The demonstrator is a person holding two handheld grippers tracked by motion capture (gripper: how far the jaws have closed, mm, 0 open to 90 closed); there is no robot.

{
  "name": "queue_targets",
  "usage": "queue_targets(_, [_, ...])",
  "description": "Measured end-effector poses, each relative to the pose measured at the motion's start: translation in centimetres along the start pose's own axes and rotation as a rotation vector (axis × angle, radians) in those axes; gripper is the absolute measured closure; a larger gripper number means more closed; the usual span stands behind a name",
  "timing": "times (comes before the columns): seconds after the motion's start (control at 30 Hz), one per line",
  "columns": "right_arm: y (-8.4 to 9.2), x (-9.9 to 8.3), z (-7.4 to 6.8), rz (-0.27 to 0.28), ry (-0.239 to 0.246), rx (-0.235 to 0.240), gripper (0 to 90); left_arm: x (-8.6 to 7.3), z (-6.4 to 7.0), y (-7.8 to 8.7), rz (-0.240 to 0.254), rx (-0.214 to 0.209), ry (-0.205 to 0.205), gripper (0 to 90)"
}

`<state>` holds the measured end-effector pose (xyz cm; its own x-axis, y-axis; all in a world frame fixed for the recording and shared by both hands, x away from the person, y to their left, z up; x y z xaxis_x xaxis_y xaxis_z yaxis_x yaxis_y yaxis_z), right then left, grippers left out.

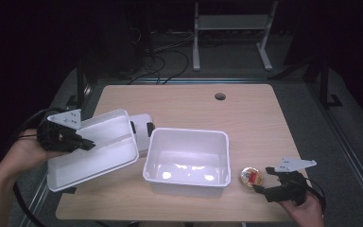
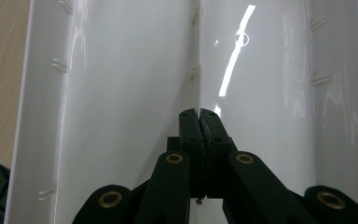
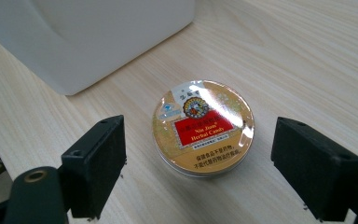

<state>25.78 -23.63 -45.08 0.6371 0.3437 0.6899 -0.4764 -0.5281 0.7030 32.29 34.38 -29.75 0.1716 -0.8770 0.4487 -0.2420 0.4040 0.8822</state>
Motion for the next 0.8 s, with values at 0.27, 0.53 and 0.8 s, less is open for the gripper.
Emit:
queue_targets(0.27, [-0.1, 0.0, 0.1, -0.002, -0.001, -0.003, 17.3, -2.6, 1.3, -3.9, -0.046, -0.060, 0.009, 89.6])
queue_targets(0.53, [-0.2, 0.1, 0.1, -0.001, 0.001, -0.003, 17.4, -3.5, 3.5, -7.9, -0.055, -0.113, -0.008, 89.6])
queue_targets(0.8, [-0.2, 0.1, 0.0, -0.002, 0.006, 0.000, 17.4, -4.2, 4.3, -11.1, -0.074, -0.149, -0.001, 89.6])
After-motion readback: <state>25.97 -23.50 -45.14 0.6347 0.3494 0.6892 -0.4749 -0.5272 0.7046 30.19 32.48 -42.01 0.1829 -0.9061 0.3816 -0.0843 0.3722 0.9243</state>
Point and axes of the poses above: each handheld gripper's, and its own axes: y roughly backward along the jaws, x roughly out of its top, z roughly to its right, the point moved 3 cm from there along -y, roughly forward along the jaws, and after that the axes turned 7 degrees about -y, right-handed, at the moved point
